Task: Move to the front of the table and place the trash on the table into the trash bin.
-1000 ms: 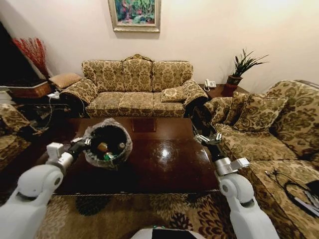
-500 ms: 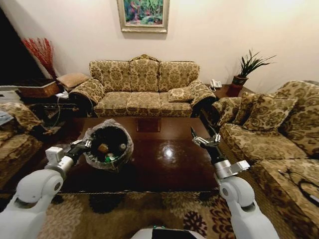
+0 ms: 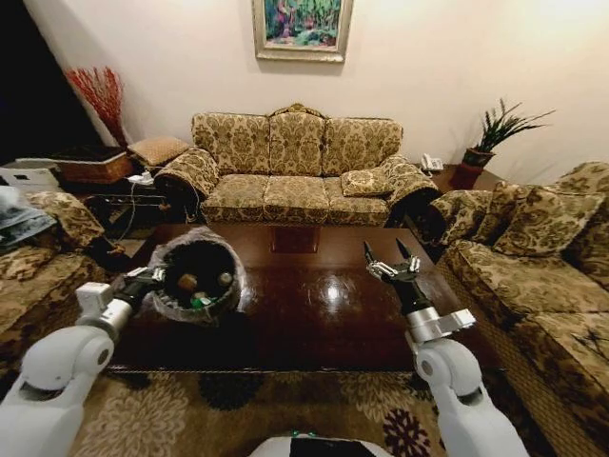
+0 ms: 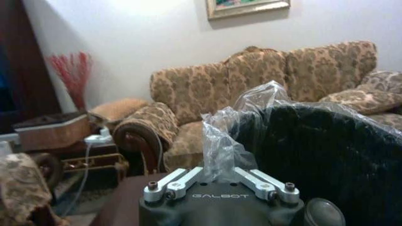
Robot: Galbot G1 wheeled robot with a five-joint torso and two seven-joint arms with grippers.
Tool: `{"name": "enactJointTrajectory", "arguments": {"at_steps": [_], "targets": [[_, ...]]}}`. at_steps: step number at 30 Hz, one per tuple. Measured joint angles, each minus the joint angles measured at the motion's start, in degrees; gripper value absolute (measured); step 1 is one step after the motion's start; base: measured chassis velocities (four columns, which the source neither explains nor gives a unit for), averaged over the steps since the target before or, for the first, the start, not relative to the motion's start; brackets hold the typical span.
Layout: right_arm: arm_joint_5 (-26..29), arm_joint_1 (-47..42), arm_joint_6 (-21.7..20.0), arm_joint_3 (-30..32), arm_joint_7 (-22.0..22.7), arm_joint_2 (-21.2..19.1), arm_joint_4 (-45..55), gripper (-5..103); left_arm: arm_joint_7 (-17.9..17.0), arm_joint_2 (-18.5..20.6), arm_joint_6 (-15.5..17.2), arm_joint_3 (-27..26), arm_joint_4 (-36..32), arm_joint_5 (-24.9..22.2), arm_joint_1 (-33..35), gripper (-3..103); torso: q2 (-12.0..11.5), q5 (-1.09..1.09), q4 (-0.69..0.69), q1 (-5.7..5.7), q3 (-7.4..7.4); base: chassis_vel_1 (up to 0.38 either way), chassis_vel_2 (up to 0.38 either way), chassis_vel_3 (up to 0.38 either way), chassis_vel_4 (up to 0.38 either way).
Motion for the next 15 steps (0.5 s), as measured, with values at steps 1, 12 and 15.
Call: {"name": "enactJointTrajectory", "arguments": {"at_steps": [1,12,15], "targets": [[0.0,0.0,0.0,0.0,0.0,0.0,0.0,100,0.0,0.0,0.0,0.0,0.0,0.0,0.0,3,0.0,0.00,0.00,0.00,0.00,-0.046,-0.063,0.016,0.062],[0.1,1.3,0.0,-1.0,-0.4,0.8,-1.3,100,-0.1,-2.0,-1.0,-2.1,0.1,-0.8,2.3,3,0.0,-0.12,0.05,0.00,0.00,-0.005,-0.018,-0.002,0.013],[0.2,1.3,0.0,-1.1,-0.4,0.7,-1.6,100,-0.1,-2.0,-1.0,-2.2,0.1,-0.9,2.3,3,0.0,-0.10,0.02,0.01,0.00,0.079,-0.045,-0.086,0.057]]}}
